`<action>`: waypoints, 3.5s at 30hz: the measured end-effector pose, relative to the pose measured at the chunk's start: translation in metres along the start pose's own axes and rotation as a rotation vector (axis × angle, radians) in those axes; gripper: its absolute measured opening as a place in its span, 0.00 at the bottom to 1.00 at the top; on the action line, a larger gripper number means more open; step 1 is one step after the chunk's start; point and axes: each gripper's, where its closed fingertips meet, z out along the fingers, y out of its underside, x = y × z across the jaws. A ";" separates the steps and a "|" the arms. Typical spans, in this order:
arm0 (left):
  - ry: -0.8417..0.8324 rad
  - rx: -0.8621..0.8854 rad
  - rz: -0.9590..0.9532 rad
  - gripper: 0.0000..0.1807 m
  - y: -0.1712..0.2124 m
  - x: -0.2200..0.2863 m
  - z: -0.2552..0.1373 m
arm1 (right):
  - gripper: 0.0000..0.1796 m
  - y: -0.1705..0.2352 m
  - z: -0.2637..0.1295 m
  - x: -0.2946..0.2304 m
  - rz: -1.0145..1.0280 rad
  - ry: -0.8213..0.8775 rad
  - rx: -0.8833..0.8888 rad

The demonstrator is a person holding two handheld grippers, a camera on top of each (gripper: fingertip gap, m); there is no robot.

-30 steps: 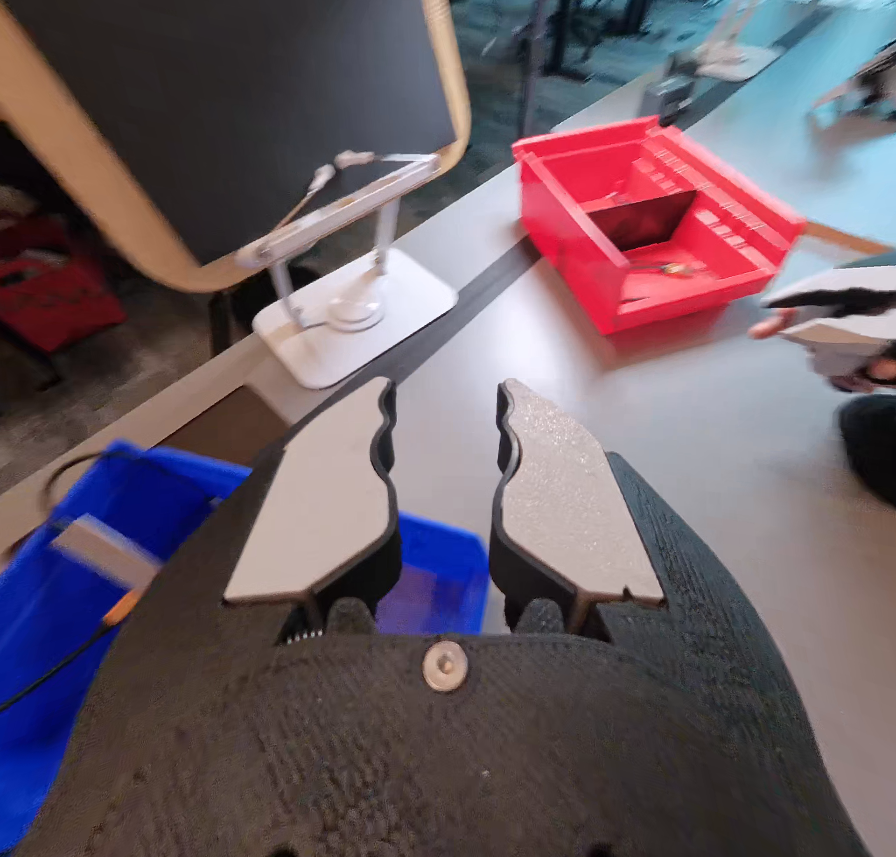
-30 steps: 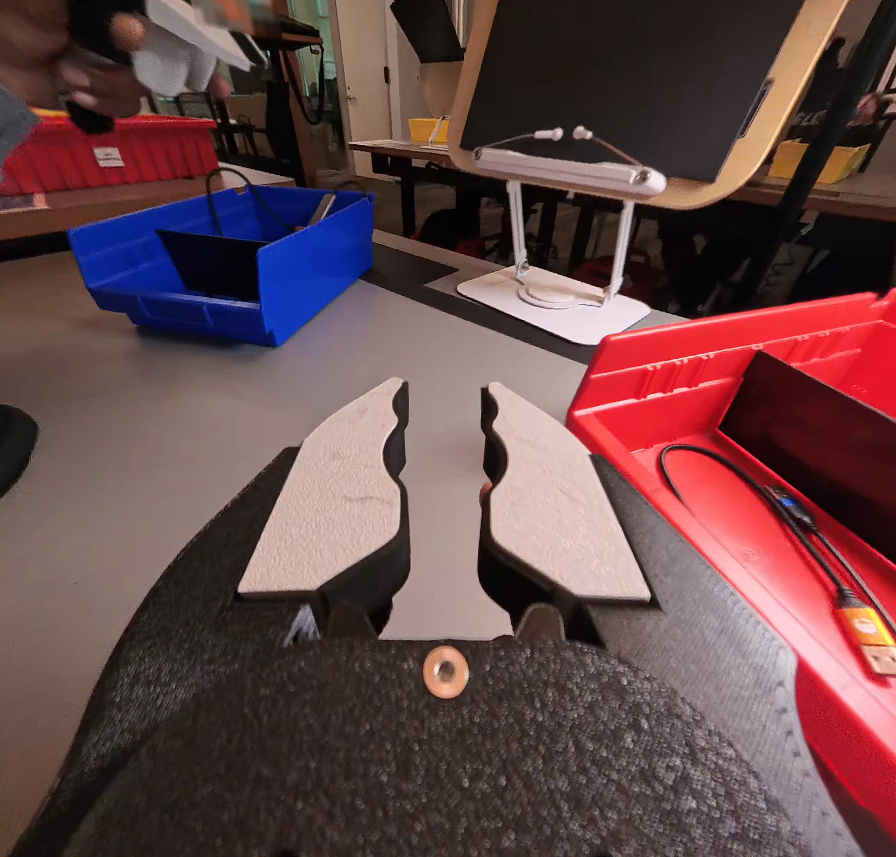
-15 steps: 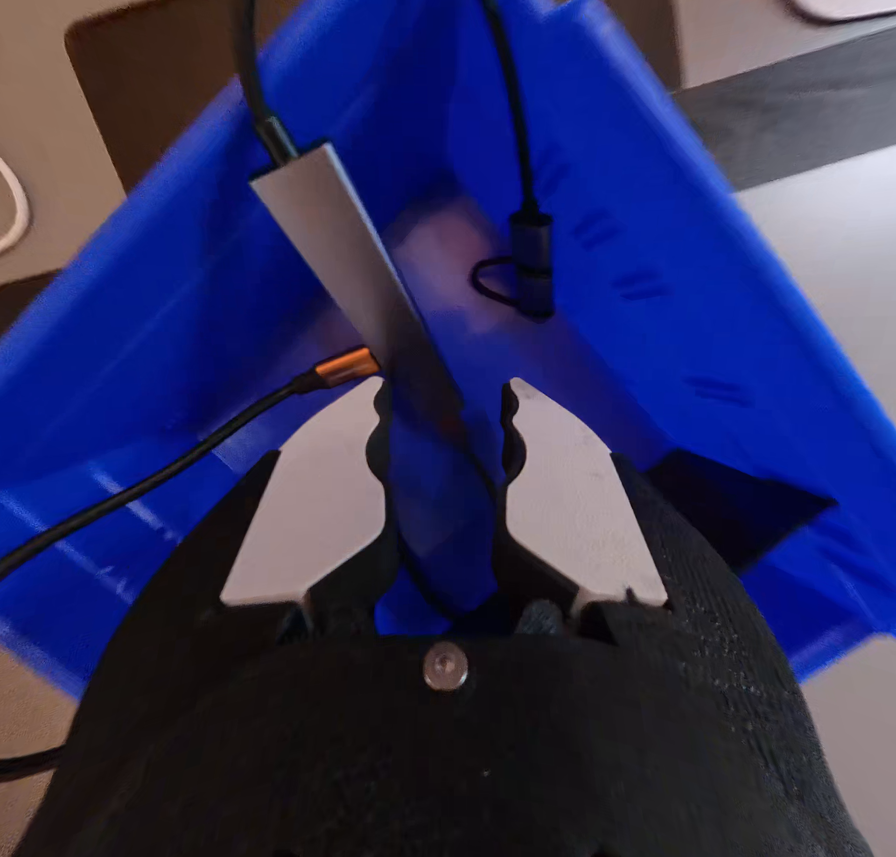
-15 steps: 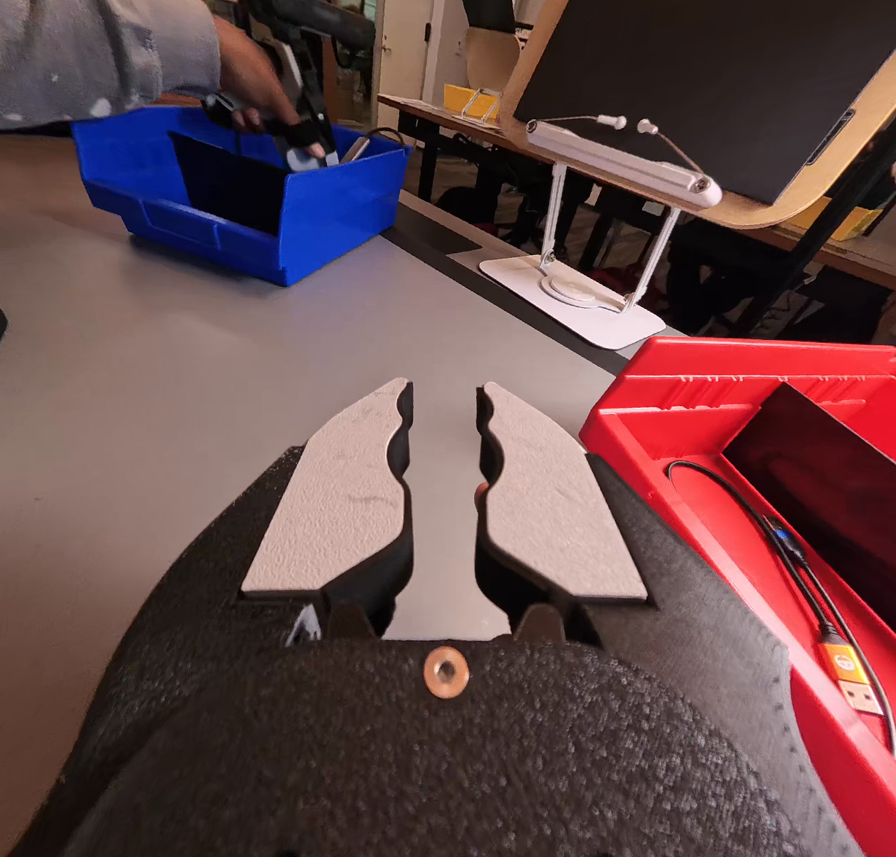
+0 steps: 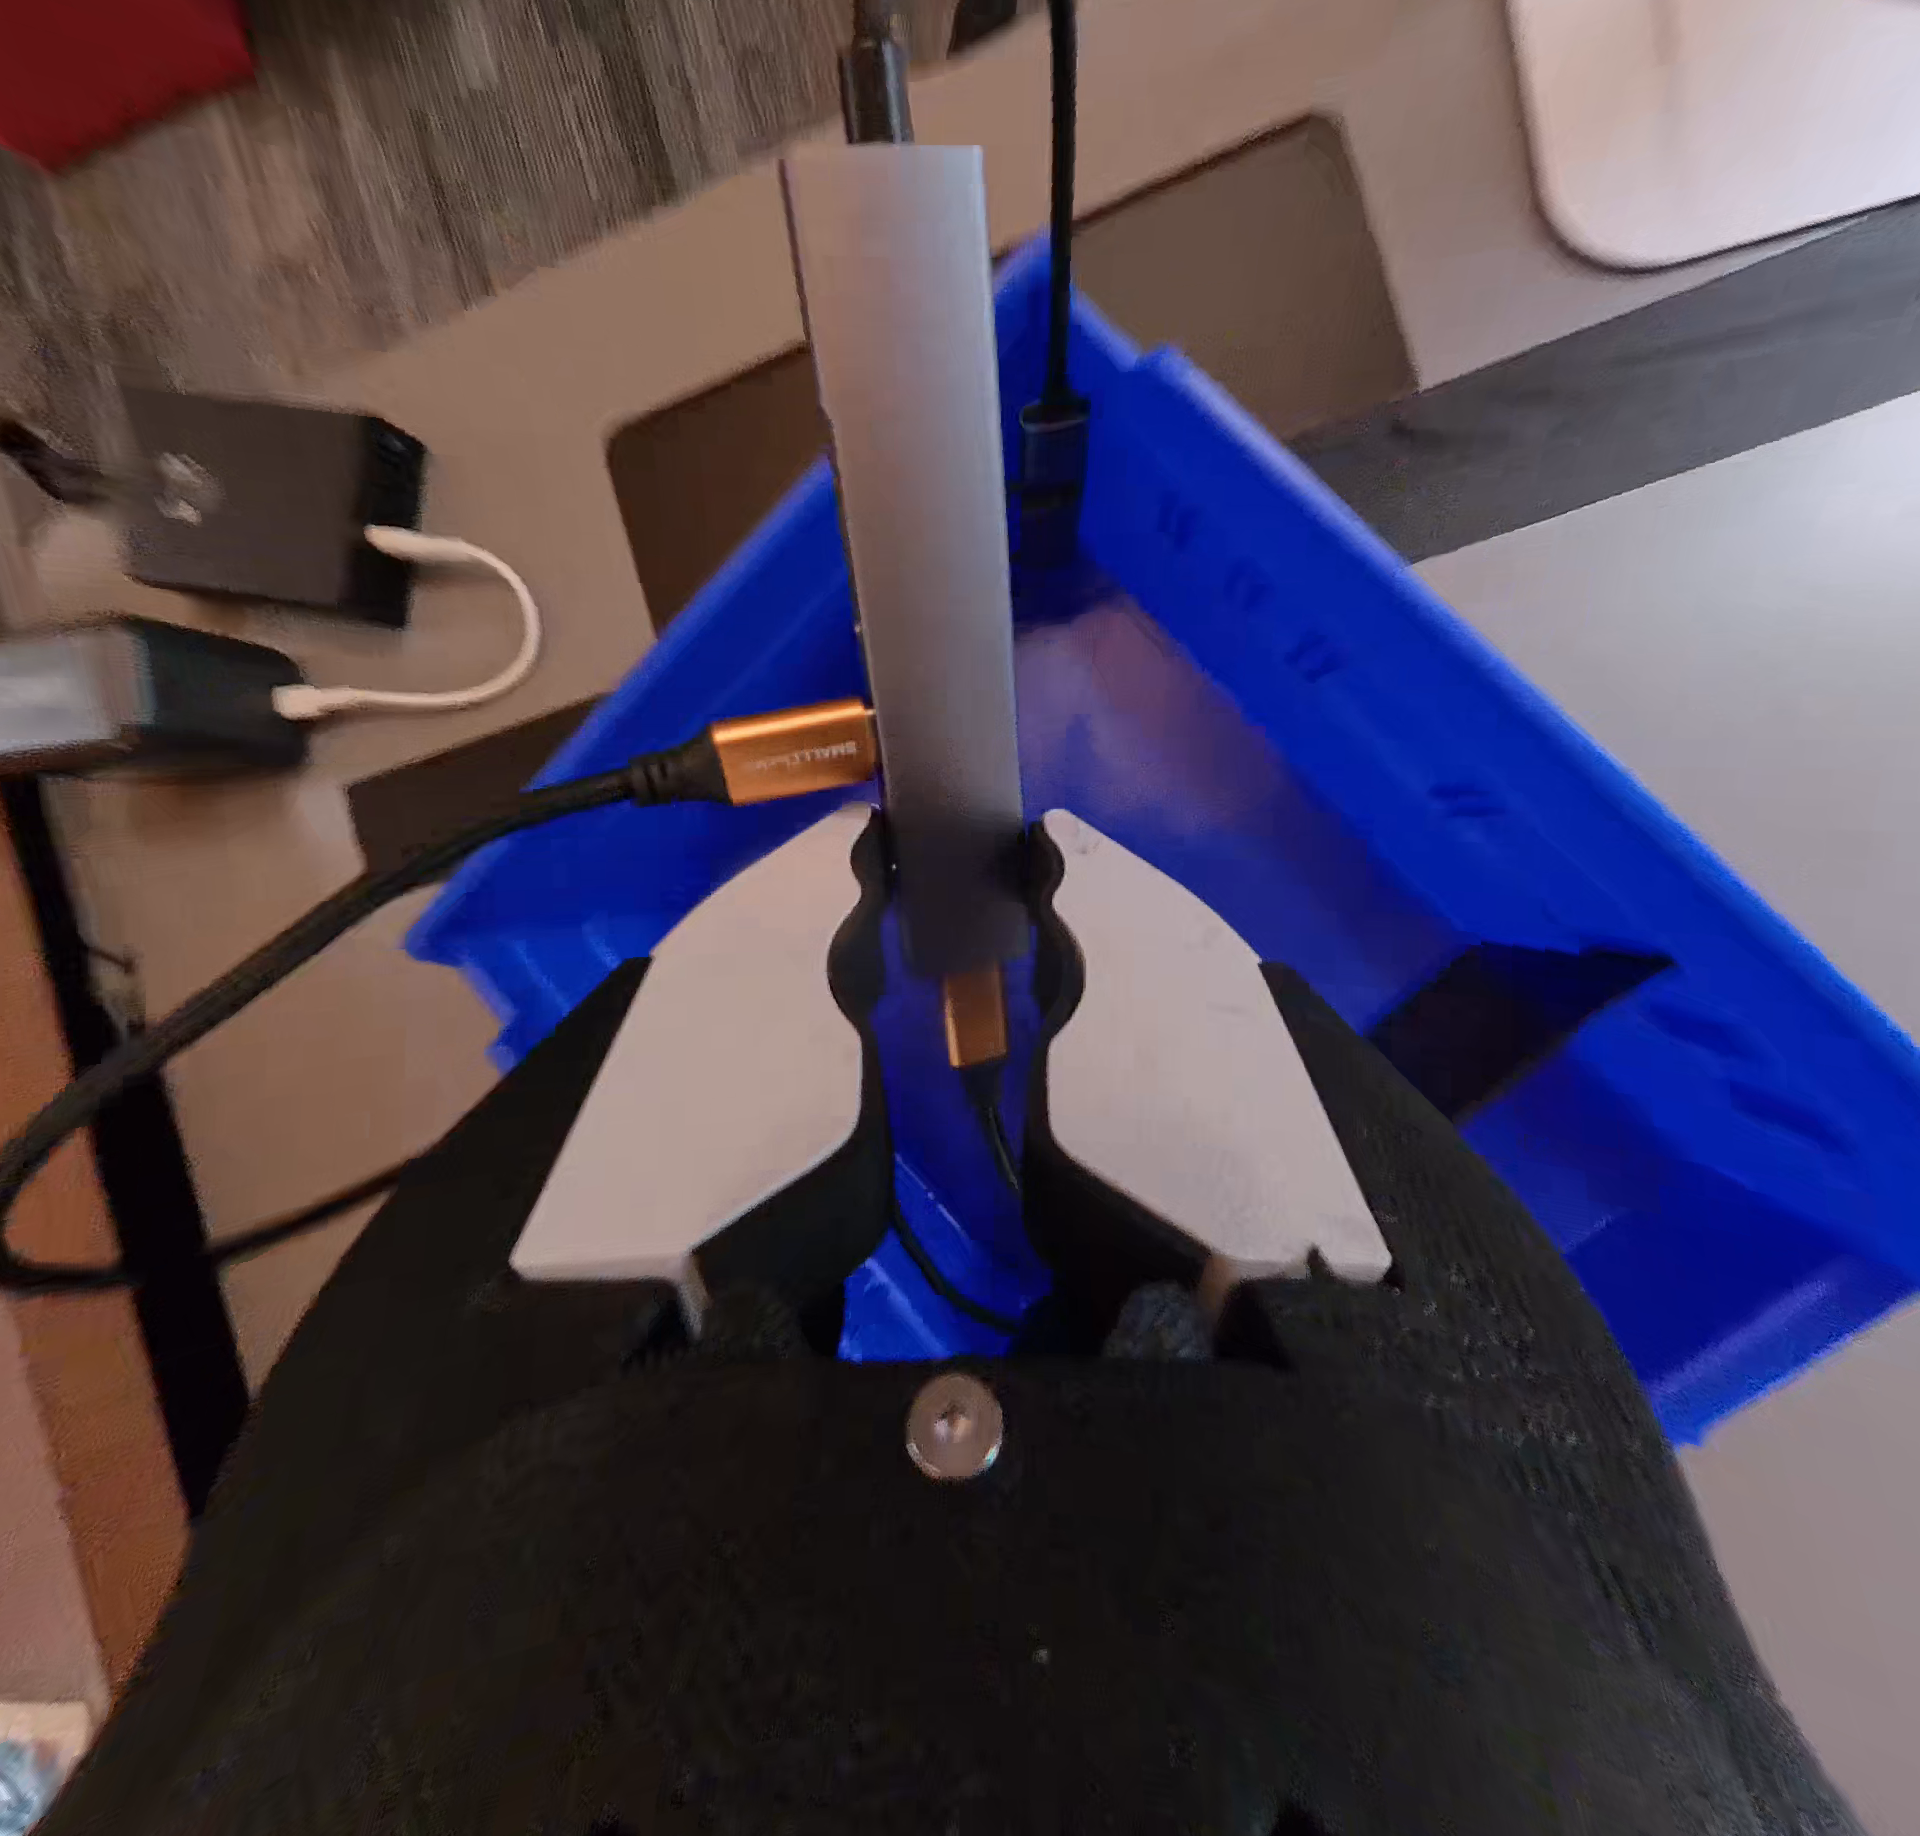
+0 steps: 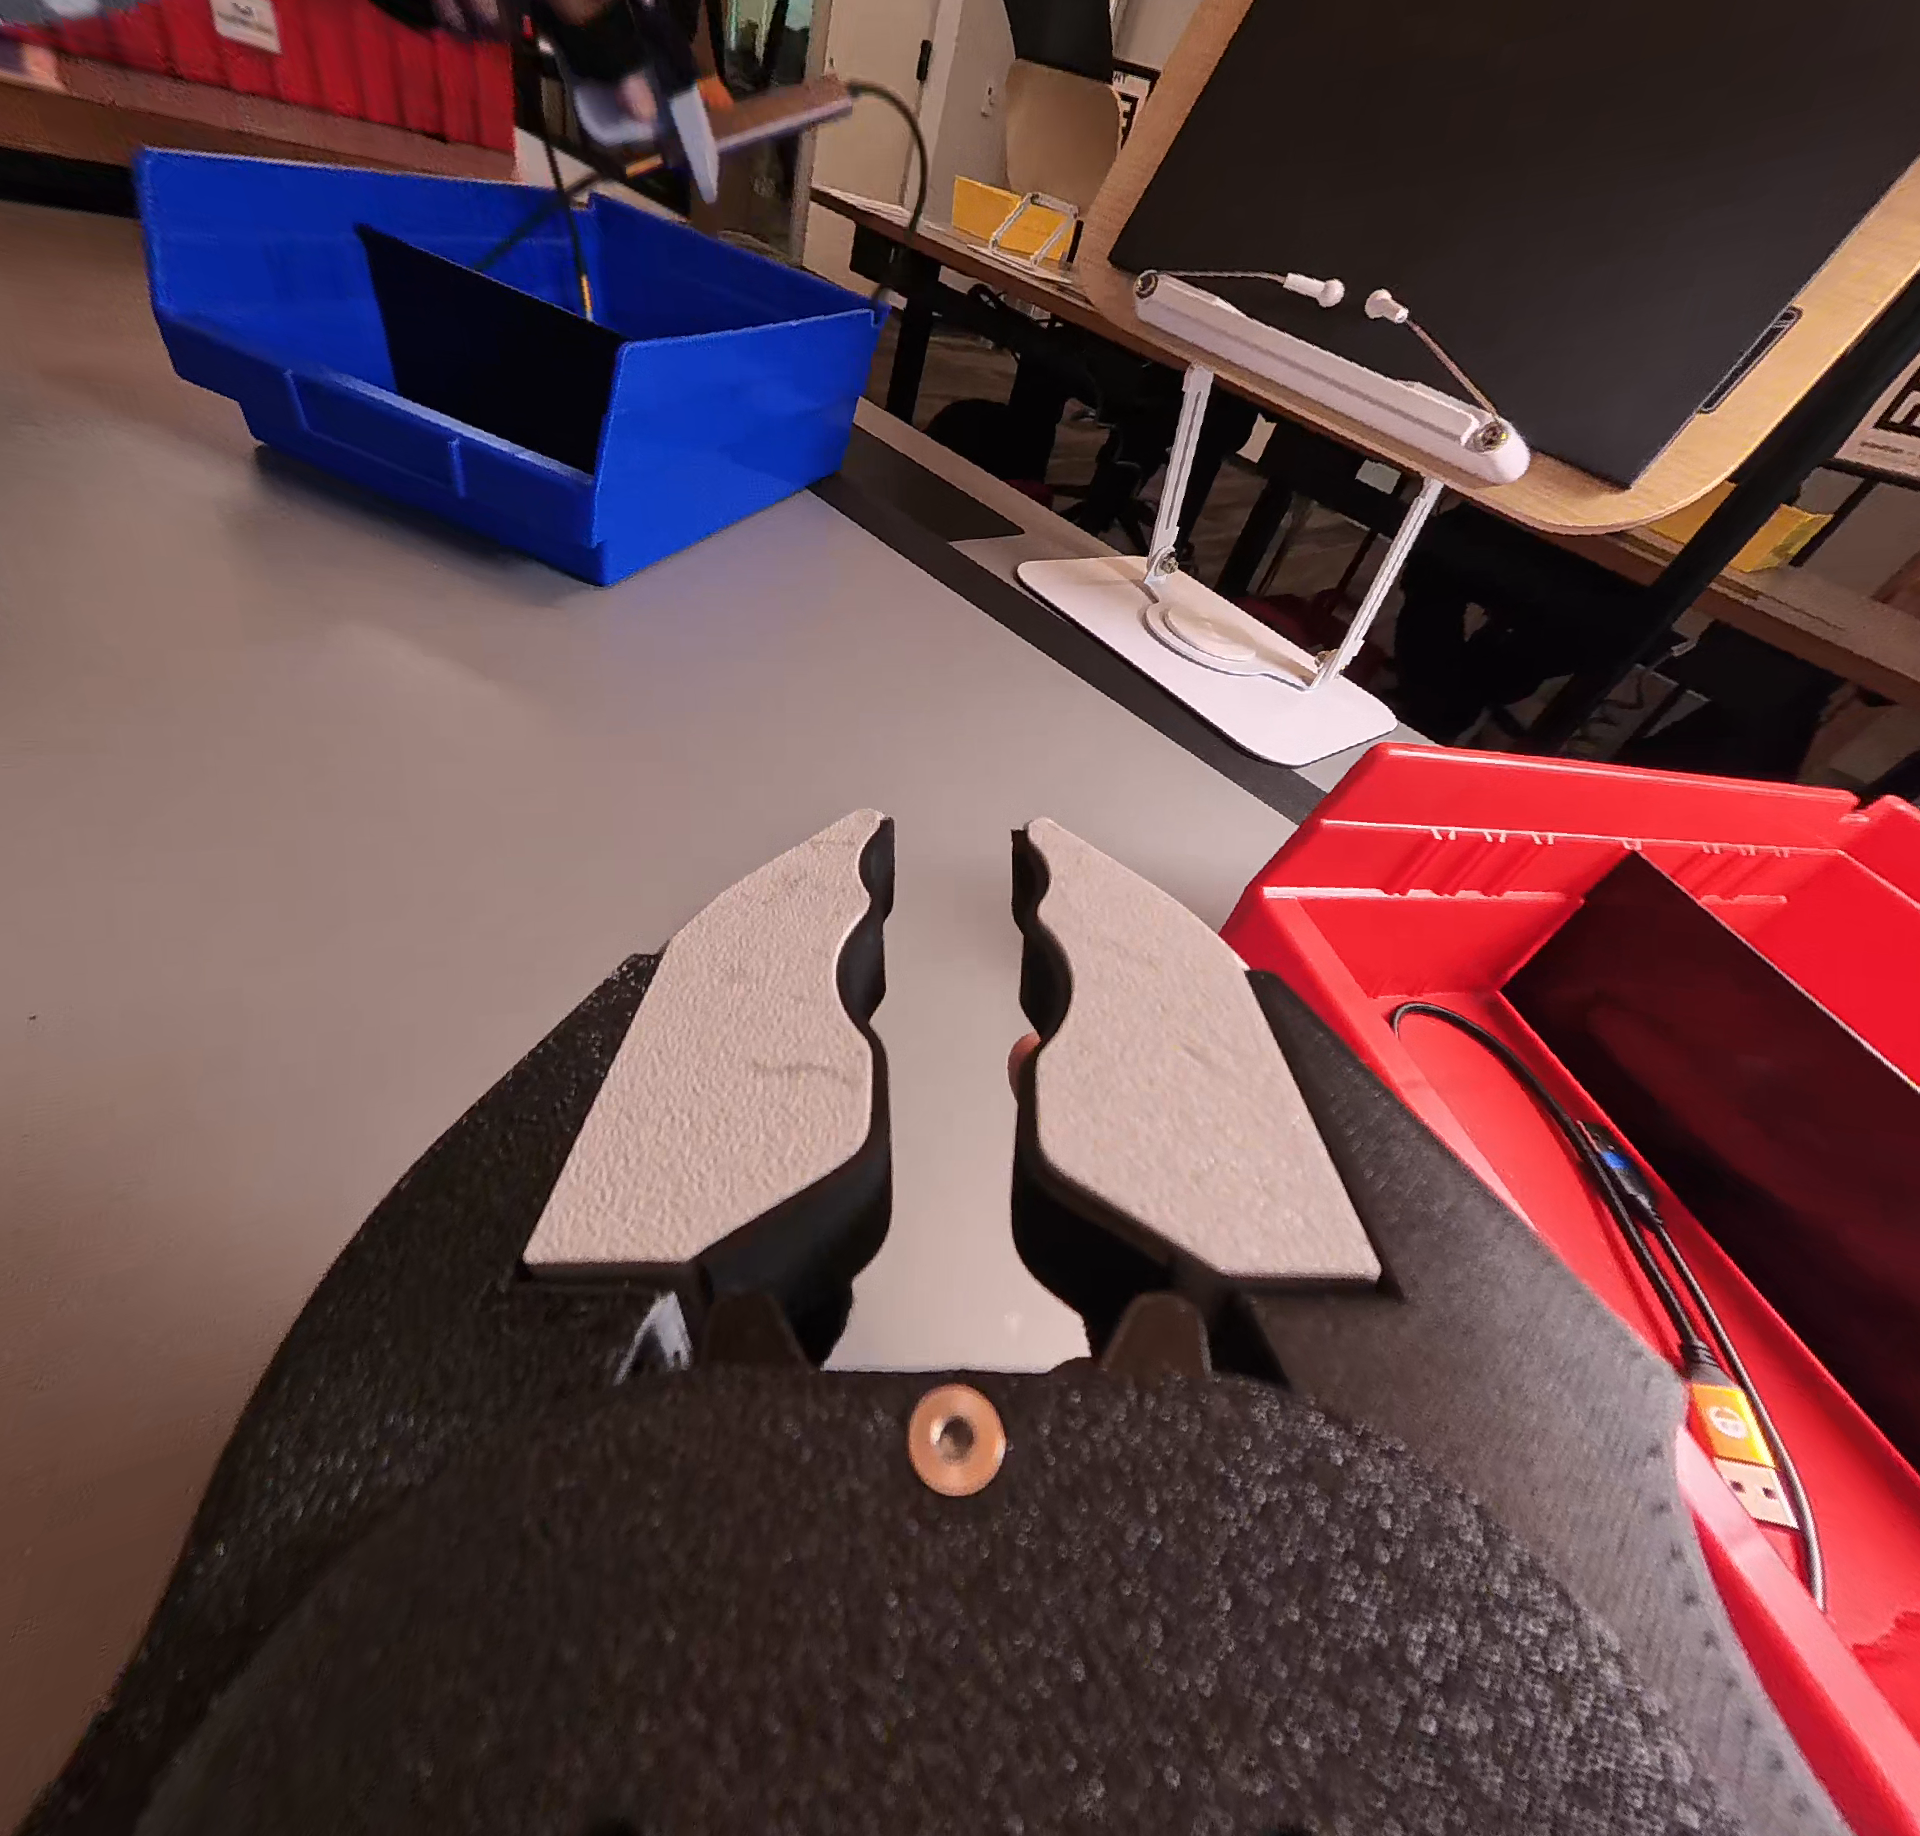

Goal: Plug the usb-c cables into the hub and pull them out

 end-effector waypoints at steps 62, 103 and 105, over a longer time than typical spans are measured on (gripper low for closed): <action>1.139 0.968 0.661 0.06 0.005 0.371 -0.268 | 0.04 -0.177 -0.002 -0.031 -0.195 -0.557 0.176; 1.285 1.162 0.492 0.05 -0.006 0.363 -0.296 | 0.04 -0.210 -0.009 -0.032 0.045 -0.631 0.409; 1.259 1.164 0.489 0.05 -0.009 0.362 -0.296 | 0.04 -0.209 -0.008 -0.030 0.051 -0.640 0.427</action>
